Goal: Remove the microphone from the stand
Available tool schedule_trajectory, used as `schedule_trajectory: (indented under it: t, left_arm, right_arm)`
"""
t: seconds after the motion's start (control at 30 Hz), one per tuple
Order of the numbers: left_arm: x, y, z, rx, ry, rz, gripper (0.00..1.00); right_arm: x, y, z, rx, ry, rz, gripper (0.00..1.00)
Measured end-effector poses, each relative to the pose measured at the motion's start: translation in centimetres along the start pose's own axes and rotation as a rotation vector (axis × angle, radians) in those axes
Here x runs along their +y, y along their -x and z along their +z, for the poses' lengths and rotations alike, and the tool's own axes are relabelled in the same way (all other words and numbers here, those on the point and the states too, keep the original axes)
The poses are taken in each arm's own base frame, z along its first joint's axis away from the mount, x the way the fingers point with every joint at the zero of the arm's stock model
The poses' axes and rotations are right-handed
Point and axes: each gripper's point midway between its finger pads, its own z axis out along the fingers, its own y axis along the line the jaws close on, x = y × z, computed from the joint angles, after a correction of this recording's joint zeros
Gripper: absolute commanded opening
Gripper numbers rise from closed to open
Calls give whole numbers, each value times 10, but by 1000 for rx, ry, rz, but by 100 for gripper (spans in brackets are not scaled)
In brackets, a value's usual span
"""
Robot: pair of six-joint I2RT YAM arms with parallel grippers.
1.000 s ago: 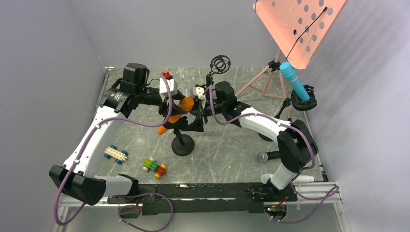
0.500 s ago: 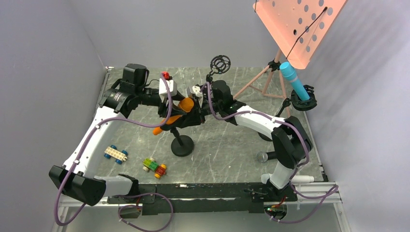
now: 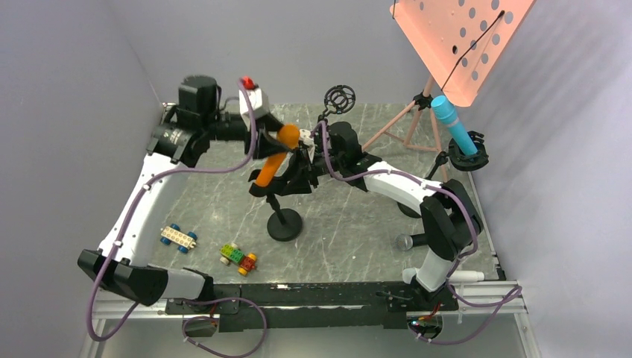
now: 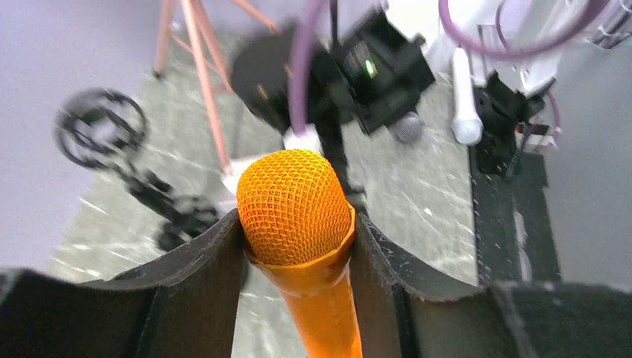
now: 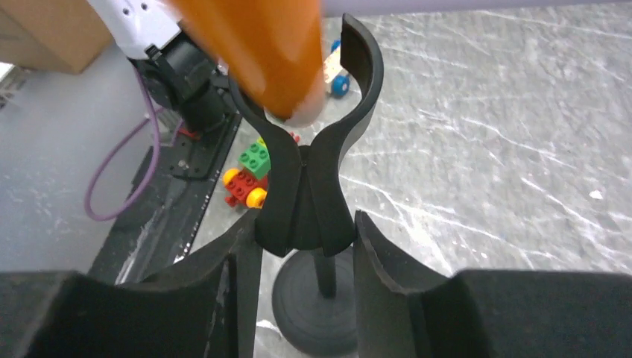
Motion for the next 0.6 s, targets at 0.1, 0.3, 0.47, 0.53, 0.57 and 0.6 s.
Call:
schedule_trajectory:
  t: [0.1, 0.3, 0.47, 0.53, 0.57, 0.6]
  left_arm:
    - [13, 53, -6, -90, 38, 93, 0]
    - [9, 135, -33, -231, 101, 286, 0]
    - [9, 138, -42, -236, 119, 274, 0]
    - [11, 134, -44, -225, 125, 257, 0]
    - [11, 132, -45, -221, 126, 251, 0]
    - [11, 131, -46, -218, 128, 247, 0]
  right_arm:
    - [-3, 0, 1, 4, -16, -9, 0]
    - [-5, 1, 1, 5, -30, -19, 32]
    - [-6, 1, -5, 20, -58, -13, 76]
    - [-10, 1, -10, 31, -85, -12, 86]
    - [-12, 1, -14, 39, -94, -3, 88]
    - [-15, 3, -17, 44, -105, 3, 91]
